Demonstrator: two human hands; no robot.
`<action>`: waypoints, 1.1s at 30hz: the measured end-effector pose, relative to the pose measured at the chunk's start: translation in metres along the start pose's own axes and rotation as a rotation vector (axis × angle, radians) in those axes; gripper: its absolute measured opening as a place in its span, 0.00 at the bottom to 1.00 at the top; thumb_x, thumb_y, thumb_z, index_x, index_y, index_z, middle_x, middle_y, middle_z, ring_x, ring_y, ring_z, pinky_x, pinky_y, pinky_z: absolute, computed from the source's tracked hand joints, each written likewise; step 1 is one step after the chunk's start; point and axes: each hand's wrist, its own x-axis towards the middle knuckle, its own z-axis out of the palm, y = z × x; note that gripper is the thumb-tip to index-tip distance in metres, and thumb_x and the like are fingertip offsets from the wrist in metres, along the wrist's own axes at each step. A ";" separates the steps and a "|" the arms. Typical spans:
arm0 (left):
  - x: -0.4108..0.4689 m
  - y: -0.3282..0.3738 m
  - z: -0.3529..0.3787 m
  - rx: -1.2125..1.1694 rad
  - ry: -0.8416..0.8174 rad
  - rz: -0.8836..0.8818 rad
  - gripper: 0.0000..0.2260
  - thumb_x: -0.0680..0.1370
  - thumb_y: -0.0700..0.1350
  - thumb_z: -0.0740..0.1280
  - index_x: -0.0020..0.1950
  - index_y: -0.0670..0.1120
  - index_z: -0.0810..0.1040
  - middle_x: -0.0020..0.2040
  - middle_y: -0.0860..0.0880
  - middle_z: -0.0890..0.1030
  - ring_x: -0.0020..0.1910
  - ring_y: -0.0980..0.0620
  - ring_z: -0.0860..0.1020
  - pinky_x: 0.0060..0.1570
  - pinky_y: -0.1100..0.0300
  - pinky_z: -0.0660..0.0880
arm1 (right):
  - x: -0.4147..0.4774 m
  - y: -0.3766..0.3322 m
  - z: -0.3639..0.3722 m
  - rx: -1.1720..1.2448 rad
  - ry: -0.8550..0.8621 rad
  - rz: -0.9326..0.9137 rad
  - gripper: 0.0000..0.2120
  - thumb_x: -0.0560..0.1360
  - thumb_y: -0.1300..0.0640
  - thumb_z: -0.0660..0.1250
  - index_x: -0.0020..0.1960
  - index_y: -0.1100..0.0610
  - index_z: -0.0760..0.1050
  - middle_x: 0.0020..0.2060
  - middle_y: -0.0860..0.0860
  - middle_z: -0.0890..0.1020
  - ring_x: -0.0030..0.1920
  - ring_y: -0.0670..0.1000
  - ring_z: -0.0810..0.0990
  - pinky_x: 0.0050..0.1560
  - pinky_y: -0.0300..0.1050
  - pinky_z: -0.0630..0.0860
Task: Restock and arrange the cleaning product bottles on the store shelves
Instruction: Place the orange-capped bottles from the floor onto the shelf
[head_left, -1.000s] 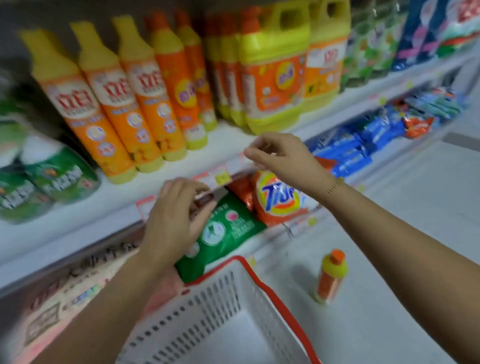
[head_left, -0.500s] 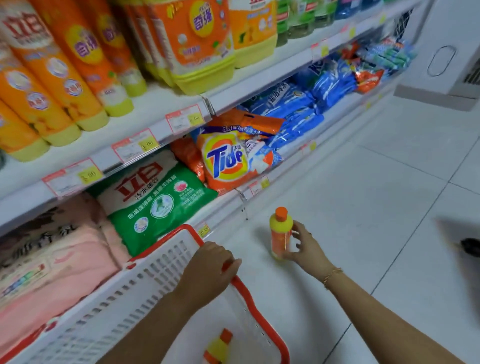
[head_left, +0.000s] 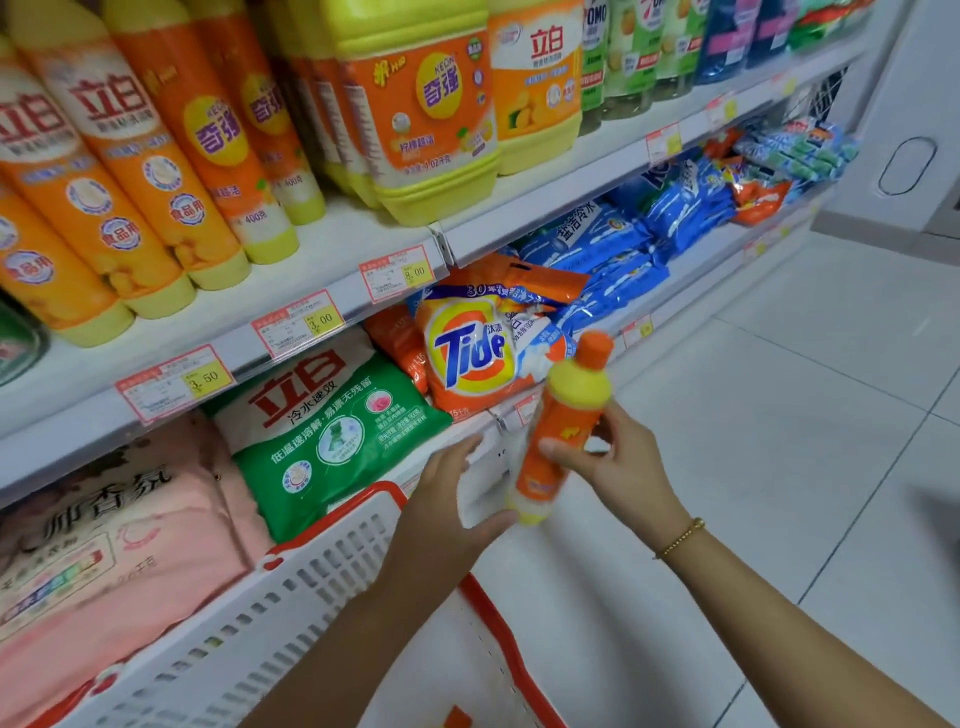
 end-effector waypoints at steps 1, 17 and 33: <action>0.004 0.008 -0.005 -0.031 0.029 0.009 0.31 0.70 0.51 0.75 0.68 0.62 0.64 0.60 0.68 0.67 0.60 0.72 0.67 0.52 0.77 0.66 | 0.006 -0.025 0.000 0.057 0.020 -0.054 0.25 0.64 0.48 0.76 0.59 0.50 0.75 0.50 0.43 0.82 0.50 0.43 0.80 0.45 0.34 0.77; 0.067 0.010 -0.219 0.622 0.185 0.205 0.21 0.75 0.51 0.63 0.66 0.47 0.77 0.67 0.50 0.75 0.63 0.51 0.75 0.59 0.57 0.73 | 0.126 -0.229 0.082 0.114 0.156 -0.582 0.18 0.68 0.53 0.75 0.52 0.53 0.70 0.41 0.40 0.78 0.39 0.33 0.76 0.41 0.27 0.69; 0.071 -0.033 -0.253 0.535 0.276 0.163 0.10 0.73 0.61 0.65 0.43 0.55 0.74 0.44 0.57 0.76 0.44 0.56 0.74 0.43 0.55 0.73 | 0.218 -0.263 0.171 -0.308 -0.002 -0.299 0.25 0.75 0.49 0.69 0.65 0.60 0.65 0.61 0.55 0.78 0.62 0.57 0.75 0.43 0.34 0.59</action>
